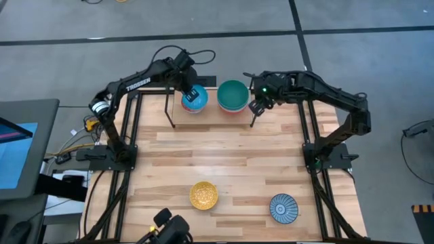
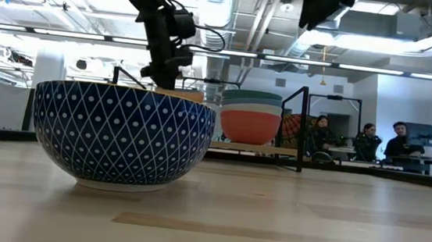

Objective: Place and stack bowls onto a shelf
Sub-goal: Stack the light blue patterned bowl on top of the red patterned bowl on the shelf, then stack the yellow patterned bowl on top of the light blue patterned bowl on the shelf

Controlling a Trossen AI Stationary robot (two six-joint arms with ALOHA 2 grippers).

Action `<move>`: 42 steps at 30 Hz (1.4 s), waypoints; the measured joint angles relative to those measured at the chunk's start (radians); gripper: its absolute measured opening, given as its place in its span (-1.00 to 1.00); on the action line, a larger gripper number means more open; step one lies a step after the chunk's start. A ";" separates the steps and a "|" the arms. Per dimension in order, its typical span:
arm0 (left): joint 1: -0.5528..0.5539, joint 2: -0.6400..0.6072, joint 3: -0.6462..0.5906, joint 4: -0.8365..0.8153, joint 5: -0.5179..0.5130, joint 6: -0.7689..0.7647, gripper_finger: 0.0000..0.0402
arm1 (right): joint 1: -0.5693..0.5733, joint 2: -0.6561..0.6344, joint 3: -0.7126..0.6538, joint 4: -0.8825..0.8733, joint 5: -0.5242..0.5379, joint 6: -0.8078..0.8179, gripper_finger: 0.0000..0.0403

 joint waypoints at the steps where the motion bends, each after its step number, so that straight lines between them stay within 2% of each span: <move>1: 0.002 0.008 0.000 -0.003 0.009 0.002 -0.98 | 0.000 -0.009 -0.014 -0.001 -0.013 0.008 -0.13; 10: 0.028 0.038 -0.001 -0.016 0.007 0.017 -0.90 | -0.018 -0.102 -0.152 0.003 -0.063 0.060 -0.13; 15: 0.026 0.038 -0.001 -0.010 0.021 0.010 -0.69 | -0.031 -0.140 -0.193 0.011 -0.066 0.063 -0.13; 20: 0.032 0.038 0.010 -0.024 0.030 -0.073 -0.44 | -0.036 -0.158 -0.214 0.009 -0.067 0.064 -0.13; 25: 0.041 0.038 0.126 -0.055 -0.006 -0.079 -0.31 | -0.035 -0.162 -0.214 0.002 -0.067 0.068 -0.13; 29: 0.041 0.034 0.183 -0.028 -0.027 -0.053 -0.31 | -0.036 -0.162 -0.214 0.002 -0.067 0.063 -0.13; 37: 0.033 0.037 0.141 -0.034 -0.035 -0.109 -0.44 | -0.023 -0.160 -0.225 0.006 -0.066 0.072 -0.13; 42: -0.023 -0.003 0.141 -0.034 -0.018 -0.148 -0.52 | 0.003 -0.192 -0.359 0.066 -0.100 0.143 -0.13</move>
